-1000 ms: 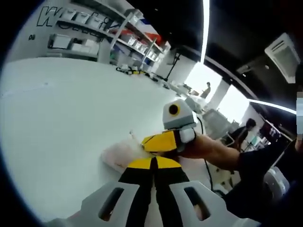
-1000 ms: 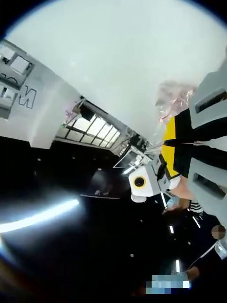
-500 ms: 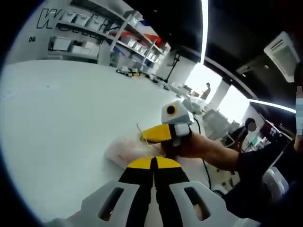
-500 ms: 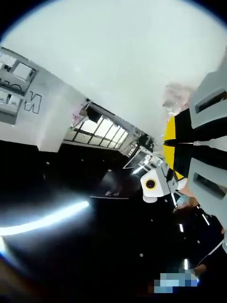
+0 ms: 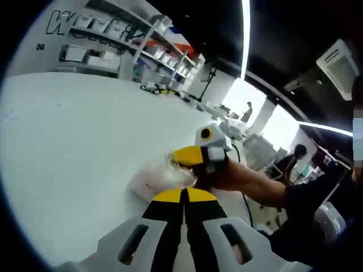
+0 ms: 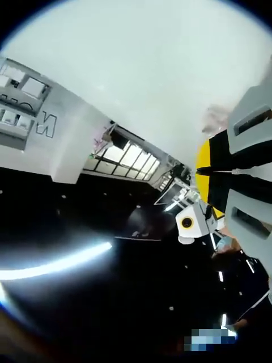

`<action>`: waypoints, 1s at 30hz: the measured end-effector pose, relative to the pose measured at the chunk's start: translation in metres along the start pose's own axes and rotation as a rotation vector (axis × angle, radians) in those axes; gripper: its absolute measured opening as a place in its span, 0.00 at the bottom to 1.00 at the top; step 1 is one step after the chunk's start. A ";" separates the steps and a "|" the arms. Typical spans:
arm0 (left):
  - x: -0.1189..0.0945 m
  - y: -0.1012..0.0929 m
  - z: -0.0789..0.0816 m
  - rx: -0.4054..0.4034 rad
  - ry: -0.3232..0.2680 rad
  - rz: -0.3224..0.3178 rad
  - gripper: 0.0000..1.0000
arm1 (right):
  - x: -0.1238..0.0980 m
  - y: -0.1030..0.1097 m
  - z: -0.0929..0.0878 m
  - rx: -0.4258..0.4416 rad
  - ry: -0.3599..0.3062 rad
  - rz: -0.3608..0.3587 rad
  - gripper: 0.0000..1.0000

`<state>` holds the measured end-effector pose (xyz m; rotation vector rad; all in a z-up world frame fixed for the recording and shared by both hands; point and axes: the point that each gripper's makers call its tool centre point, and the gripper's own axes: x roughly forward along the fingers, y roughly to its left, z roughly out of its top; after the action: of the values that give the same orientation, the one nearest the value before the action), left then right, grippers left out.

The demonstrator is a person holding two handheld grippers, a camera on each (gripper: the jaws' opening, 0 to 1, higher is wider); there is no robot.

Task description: Open the resealable bag by pulling the two sides of the seal apart until the entire bag opening is separated and visibly accessible.

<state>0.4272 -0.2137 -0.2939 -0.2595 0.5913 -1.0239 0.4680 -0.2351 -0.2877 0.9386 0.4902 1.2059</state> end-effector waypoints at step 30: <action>-0.006 0.004 0.008 -0.022 -0.076 0.013 0.00 | -0.009 -0.004 0.011 -0.029 -0.075 -0.039 0.00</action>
<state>0.4322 -0.2068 -0.2873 -0.3121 0.5346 -0.9915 0.4759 -0.2474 -0.2863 0.9424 0.4284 1.1350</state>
